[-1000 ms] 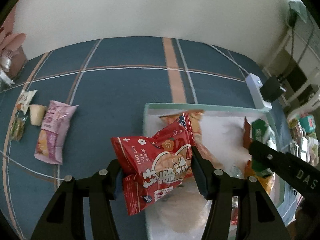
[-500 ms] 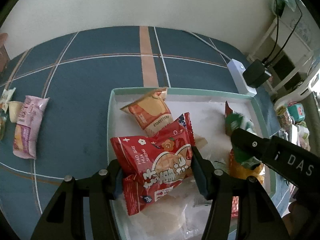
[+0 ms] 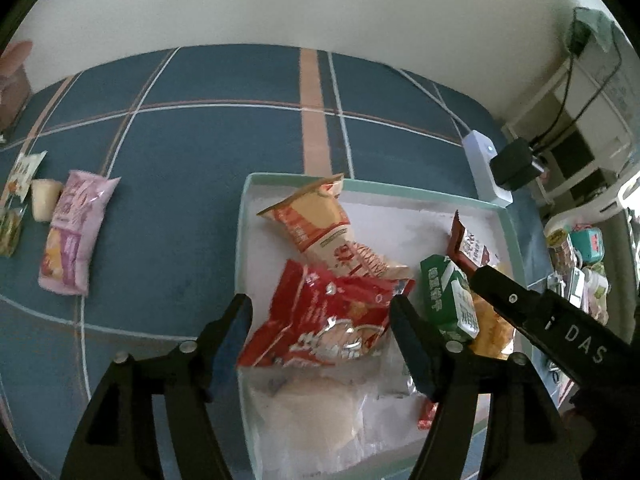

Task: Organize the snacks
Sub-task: 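Carry both packs over the white tray and open both tools to drop them, then lift both open tools away from the tray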

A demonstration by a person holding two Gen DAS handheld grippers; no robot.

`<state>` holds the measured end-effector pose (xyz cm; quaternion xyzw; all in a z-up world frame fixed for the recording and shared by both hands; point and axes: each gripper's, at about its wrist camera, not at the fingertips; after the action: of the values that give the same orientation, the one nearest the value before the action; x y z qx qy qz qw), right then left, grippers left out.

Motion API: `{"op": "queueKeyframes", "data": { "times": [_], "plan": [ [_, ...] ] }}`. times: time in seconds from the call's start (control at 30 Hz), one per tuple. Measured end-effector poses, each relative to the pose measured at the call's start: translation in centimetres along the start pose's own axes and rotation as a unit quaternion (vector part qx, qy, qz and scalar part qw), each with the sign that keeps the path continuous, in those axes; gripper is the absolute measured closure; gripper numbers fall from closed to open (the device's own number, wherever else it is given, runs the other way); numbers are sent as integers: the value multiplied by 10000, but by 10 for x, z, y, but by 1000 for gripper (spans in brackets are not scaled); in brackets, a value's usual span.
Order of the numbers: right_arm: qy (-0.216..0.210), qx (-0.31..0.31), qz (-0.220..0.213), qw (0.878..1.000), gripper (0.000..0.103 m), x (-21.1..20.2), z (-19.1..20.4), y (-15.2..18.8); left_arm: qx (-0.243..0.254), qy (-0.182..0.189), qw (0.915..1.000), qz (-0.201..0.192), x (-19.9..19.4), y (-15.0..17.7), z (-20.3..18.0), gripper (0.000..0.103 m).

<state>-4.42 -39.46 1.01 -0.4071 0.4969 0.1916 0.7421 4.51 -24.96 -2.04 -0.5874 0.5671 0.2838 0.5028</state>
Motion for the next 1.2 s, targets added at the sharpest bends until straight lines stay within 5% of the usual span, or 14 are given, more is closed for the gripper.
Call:
{"op": "queueKeyframes", "data": {
  "times": [0.23, 0.4, 0.6, 1.2],
  "plan": [
    [28, -107, -4, 9999, 59, -7, 9, 4, -514, -22, 9987, -27, -20, -9, 24, 29],
    [65, -211, 16, 9998, 60, -11, 19, 11, -928, -511, 9938, -325, -29, -16, 50, 27],
    [155, -436, 17, 9989, 60, -18, 34, 21, -1158, -667, 9902, -406, -36, -13, 70, 27],
    [316, -921, -55, 9952, 60, -37, 62, 48, -930, -1021, 9880, -694, -65, 9, 91, 27]
  ]
}}
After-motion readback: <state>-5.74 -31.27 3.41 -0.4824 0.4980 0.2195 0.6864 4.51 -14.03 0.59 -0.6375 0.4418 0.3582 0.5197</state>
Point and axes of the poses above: each gripper's, at about its wrist camera, not at the fingertips, and x roughly the way its jaws point, z to its left, y to its underside, and after that the axes turned 13 degrees about -x, right-handed
